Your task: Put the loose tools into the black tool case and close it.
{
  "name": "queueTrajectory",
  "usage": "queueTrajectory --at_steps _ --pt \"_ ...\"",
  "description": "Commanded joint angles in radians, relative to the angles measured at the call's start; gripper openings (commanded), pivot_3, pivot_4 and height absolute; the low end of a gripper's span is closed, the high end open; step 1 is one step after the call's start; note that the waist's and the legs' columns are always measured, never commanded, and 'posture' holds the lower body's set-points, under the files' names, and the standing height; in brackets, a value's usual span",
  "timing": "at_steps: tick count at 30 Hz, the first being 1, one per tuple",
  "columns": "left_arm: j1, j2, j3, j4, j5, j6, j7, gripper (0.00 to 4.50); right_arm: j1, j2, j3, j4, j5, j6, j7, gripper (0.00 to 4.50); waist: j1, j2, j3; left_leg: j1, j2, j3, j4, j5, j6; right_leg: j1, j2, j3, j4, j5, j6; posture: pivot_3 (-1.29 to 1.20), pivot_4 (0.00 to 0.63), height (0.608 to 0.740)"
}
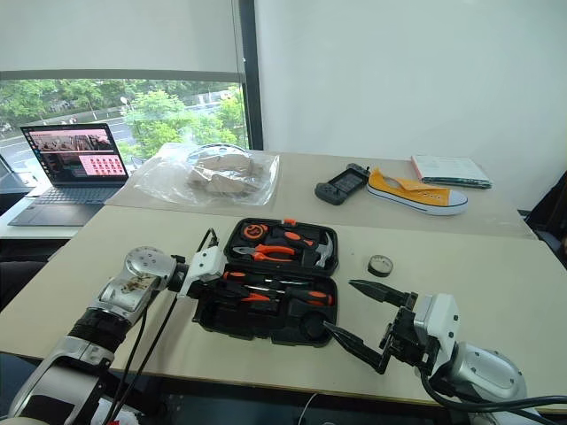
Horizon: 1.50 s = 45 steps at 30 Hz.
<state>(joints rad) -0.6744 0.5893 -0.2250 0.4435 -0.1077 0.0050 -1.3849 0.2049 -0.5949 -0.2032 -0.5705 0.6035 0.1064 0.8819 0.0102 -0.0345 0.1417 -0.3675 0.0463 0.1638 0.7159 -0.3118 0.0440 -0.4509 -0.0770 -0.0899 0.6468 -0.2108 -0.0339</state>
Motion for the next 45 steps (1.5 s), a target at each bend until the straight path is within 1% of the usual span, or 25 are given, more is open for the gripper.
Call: queueTrajectory --at_steps 1,3,5,6,7,8,9,10,11,12,15,17,20,22,25,26,29,32,35,38,41,42,43,44,45 --pt "0.074 0.016 0.174 -0.088 -0.160 0.015 0.034 0.06 -0.007 0.009 -0.007 -0.014 0.006 -0.023 0.000 4.50 -0.006 0.000 0.000 0.000 0.000 0.000 0.000 0.000 0.000 0.000 0.000 0.001 0.000 0.000 0.000 0.00 0.150 0.740" --pt "0.152 0.033 0.271 -0.165 -0.250 0.055 0.056 0.06 -0.006 0.016 -0.005 -0.013 0.006 -0.030 0.003 4.50 -0.009 0.000 0.000 -0.001 0.001 0.000 0.000 0.000 0.000 -0.002 0.000 0.001 0.000 0.000 0.000 0.00 0.150 0.740" --pt "0.313 0.080 0.403 -0.261 -0.314 0.080 0.089 0.62 -0.013 0.021 0.010 -0.007 0.017 -0.025 0.017 4.50 -0.019 0.000 0.000 -0.001 0.002 0.000 -0.001 0.000 -0.001 -0.003 0.000 0.001 0.000 0.000 -0.001 0.00 0.150 0.740" --pt "0.382 0.092 0.461 -0.297 -0.338 0.091 0.117 0.77 -0.017 0.023 0.019 0.000 0.008 -0.038 0.029 4.50 -0.025 0.000 0.000 0.000 0.002 0.000 -0.001 0.000 -0.001 -0.003 0.000 0.002 0.000 0.000 -0.001 0.00 0.150 0.740" --pt "0.451 0.104 0.514 -0.323 -0.345 0.097 0.146 1.26 -0.019 0.021 0.029 0.008 0.004 -0.041 0.043 4.50 -0.028 0.000 0.000 0.000 0.003 0.000 -0.002 0.001 -0.001 -0.003 0.000 0.003 0.000 0.000 -0.001 0.00 0.150 0.740" --pt "0.510 0.111 0.560 -0.342 -0.353 0.095 0.168 1.57 -0.020 0.019 0.037 0.015 -0.003 -0.051 0.057 4.50 -0.027 0.001 0.000 0.000 0.003 0.001 -0.002 0.001 -0.001 -0.003 0.000 0.004 0.000 0.000 -0.001 0.00 0.150 0.740" --pt "0.581 0.117 0.622 -0.353 -0.357 0.094 0.196 1.82 -0.024 0.019 0.044 0.026 -0.010 -0.061 0.071 4.50 -0.025 0.000 0.000 0.000 0.003 0.000 -0.002 0.001 -0.001 -0.003 0.000 0.006 0.000 0.000 -0.001 0.00 0.150 0.740" --pt "0.664 0.113 0.713 -0.348 -0.363 0.088 0.235 1.88 -0.029 0.019 0.052 0.042 -0.023 -0.081 0.088 4.50 -0.025 0.001 0.000 0.000 0.003 0.000 -0.002 0.001 -0.001 -0.003 0.000 0.006 0.000 0.000 -0.001 0.00 0.150 0.740" --pt "0.734 0.107 0.786 -0.342 -0.370 0.079 0.269 2.56 -0.035 0.021 0.057 0.055 -0.032 -0.096 0.101 4.50 -0.021 0.000 0.000 0.001 0.003 0.001 -0.002 0.000 -0.001 -0.003 0.000 0.008 0.000 0.000 0.000 0.00 0.150 0.740" --pt "0.780 0.103 0.830 -0.340 -0.376 0.075 0.293 2.71 -0.039 0.023 0.061 0.065 -0.037 -0.107 0.110 4.50 -0.021 0.000 0.000 0.001 0.003 0.001 -0.002 0.000 0.000 -0.002 -0.001 0.008 0.000 -0.003 0.004 0.00 0.150 0.740" --pt "0.930 0.077 0.954 -0.310 -0.396 0.057 0.341 3.76 -0.055 0.030 0.076 0.102 -0.054 -0.146 0.133 4.50 -0.016 0.000 0.000 0.001 0.003 0.001 -0.002 -0.001 0.001 -0.002 -0.003 0.008 -0.001 -0.004 0.006 0.00 0.150 0.740" --pt "0.985 0.051 0.999 -0.326 -0.414 0.061 0.378 4.44 -0.069 0.033 0.083 0.126 -0.062 -0.166 0.147 4.50 -0.006 0.000 0.000 0.001 0.002 0.001 -0.003 -0.002 0.002 -0.003 -0.010 0.007 -0.001 -0.004 0.006 0.00 0.150 0.740" --pt "0.999 0.031 0.995 -0.362 -0.433 0.078 0.409 4.44 -0.089 0.037 0.090 0.148 -0.063 -0.176 0.156 4.50 0.010 0.000 0.000 0.001 0.001 0.001 -0.002 -0.004 0.005 -0.003 -0.014 0.003 -0.001 -0.004 0.005 0.00 0.150 0.740" --pt "0.988 0.030 0.972 -0.385 -0.445 0.101 0.417 4.44 -0.098 0.038 0.096 0.156 -0.063 -0.179 0.160 4.50 0.016 -0.001 -0.001 0.001 0.001 0.000 -0.002 -0.005 0.003 -0.004 -0.015 0.000 -0.002 -0.006 0.000 0.00 0.150 0.740" --pt "0.932 0.047 0.906 -0.439 -0.471 0.185 0.437 4.44 -0.116 0.038 0.103 0.166 -0.061 -0.179 0.165 4.50 0.016 -0.001 -0.001 0.001 0.001 0.000 -0.002 -0.006 0.001 0.000 -0.015 -0.001 -0.001 -0.002 -0.003 0.00 0.150 0.740" --pt "0.892 0.055 0.871 -0.461 -0.463 0.215 0.465 4.44 -0.121 0.036 0.103 0.170 -0.061 -0.178 0.166 4.50 0.016 -0.001 -0.001 0.001 0.001 0.000 -0.002 -0.005 0.001 0.000 -0.015 -0.002 -0.001 0.001 -0.001 0.00 0.150 0.740" --pt "0.772 0.090 0.743 -0.490 -0.389 0.330 0.567 4.44 -0.132 0.037 0.112 0.173 -0.062 -0.172 0.168 4.50 0.016 -0.001 -0.001 0.000 0.001 0.000 -0.002 -0.002 0.002 0.000 -0.013 -0.005 -0.001 0.001 -0.001 0.00 0.150 0.740" --pt "0.731 0.117 0.650 -0.495 -0.327 0.426 0.630 4.44 -0.136 0.040 0.123 0.170 -0.066 -0.169 0.162 4.50 0.001 -0.001 -0.001 0.001 0.000 -0.001 -0.003 -0.001 0.001 0.001 -0.007 -0.005 -0.001 0.001 -0.001 0.00 0.150 0.740" --pt "0.705 0.133 0.581 -0.495 -0.268 0.504 0.703 4.44 -0.136 0.042 0.131 0.163 -0.070 -0.167 0.156 4.50 -0.018 0.000 -0.001 0.004 0.001 0.002 -0.004 -0.002 0.000 0.001 -0.007 -0.001 -0.001 0.001 -0.001 0.00 0.150 0.740" --pt "0.696 0.140 0.561 -0.493 -0.276 0.596 0.715 3.71 -0.137 0.041 0.132 0.155 -0.073 -0.167 0.143 4.50 -0.016 0.003 -0.001 0.005 0.002 0.001 -0.005 -0.002 -0.001 0.002 -0.003 -0.002 -0.001 0.000 -0.001 0.00 0.150 0.740" --pt "0.699 0.147 0.560 -0.509 -0.288 0.629 0.706 2.59 -0.133 0.035 0.128 0.149 -0.072 -0.167 0.135 4.50 -0.017 0.006 -0.001 0.008 0.002 0.002 -0.007 -0.002 -0.003 0.003 -0.003 0.000 -0.001 -0.001 -0.002 0.00 0.150 0.740" --pt "0.685 0.143 0.565 -0.508 -0.293 0.599 0.690 2.17 -0.131 0.033 0.125 0.148 -0.070 -0.167 0.134 4.50 -0.017 0.006 -0.001 0.009 0.002 0.002 -0.007 -0.002 -0.003 0.004 -0.004 0.001 -0.001 -0.001 -0.002 0.00 0.150 0.740" --pt "0.669 0.141 0.570 -0.505 -0.302 0.592 0.682 1.87 -0.129 0.031 0.123 0.149 -0.070 -0.167 0.132 4.50 -0.017 0.006 -0.001 0.011 0.002 0.002 -0.008 -0.003 -0.004 0.005 -0.006 0.001 -0.001 -0.001 -0.002 0.00 0.150 0.740" --pt "0.647 0.146 0.568 -0.492 -0.305 0.557 0.652 1.67 -0.127 0.029 0.120 0.148 -0.070 -0.168 0.131 4.50 -0.016 0.006 -0.001 0.014 0.002 0.002 -0.011 -0.003 -0.004 0.007 -0.008 0.001 -0.001 -0.002 -0.001 0.00 0.150 0.740" --pt "0.617 0.153 0.561 -0.477 -0.312 0.514 0.606 1.66 -0.126 0.028 0.117 0.149 -0.070 -0.168 0.129 4.50 -0.014 0.006 0.000 0.015 0.002 0.002 -0.012 -0.003 -0.004 0.008 -0.008 0.001 -0.002 -0.004 0.001 0.00 0.150 0.740"
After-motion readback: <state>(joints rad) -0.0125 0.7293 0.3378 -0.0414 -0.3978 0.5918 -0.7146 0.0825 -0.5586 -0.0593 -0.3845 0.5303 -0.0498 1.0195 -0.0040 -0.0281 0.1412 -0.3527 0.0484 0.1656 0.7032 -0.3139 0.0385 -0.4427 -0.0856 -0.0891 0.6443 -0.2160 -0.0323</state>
